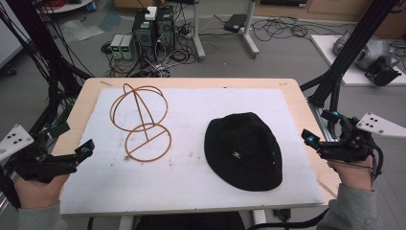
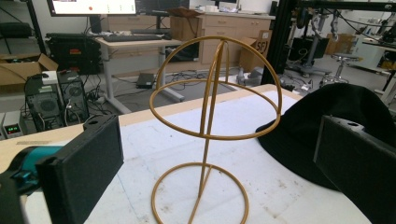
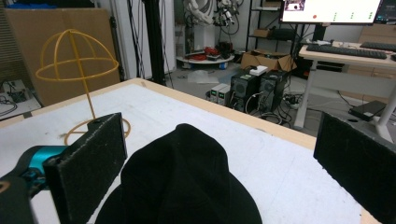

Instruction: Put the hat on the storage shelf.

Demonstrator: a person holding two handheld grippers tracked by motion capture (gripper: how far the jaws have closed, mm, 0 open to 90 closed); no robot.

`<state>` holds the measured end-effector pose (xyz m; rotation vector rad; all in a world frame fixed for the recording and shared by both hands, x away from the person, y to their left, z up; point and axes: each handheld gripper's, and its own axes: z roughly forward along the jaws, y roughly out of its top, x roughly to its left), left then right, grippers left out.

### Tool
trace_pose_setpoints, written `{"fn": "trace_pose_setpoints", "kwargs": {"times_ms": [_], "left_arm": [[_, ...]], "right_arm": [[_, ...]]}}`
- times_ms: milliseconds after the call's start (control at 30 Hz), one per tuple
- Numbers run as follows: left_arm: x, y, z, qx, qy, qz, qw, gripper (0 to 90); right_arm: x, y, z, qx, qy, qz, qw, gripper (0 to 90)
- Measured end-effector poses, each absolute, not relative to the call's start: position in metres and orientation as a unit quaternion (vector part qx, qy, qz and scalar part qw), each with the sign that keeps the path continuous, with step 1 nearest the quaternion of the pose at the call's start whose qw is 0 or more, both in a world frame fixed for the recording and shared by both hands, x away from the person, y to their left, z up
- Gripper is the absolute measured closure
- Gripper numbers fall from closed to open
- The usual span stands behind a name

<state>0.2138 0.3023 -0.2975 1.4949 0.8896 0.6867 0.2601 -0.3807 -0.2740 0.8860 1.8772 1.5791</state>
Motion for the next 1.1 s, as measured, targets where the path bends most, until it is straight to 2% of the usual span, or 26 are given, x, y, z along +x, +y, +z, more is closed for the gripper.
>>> {"fn": "trace_pose_setpoints", "kwargs": {"times_ms": [600, 1100], "left_arm": [[0.211, 0.302, -0.297, 0.643, 0.383, 0.294, 0.595, 1.7], [0.202, 0.303, -0.301, 0.649, 0.383, 0.293, 0.589, 1.7]], "right_arm": [[0.263, -0.375, -0.273, 0.322, 0.702, 0.579, 0.261, 1.7], [0.288, -0.338, -0.280, 0.299, 0.734, 0.563, 0.235, 1.7]]}}
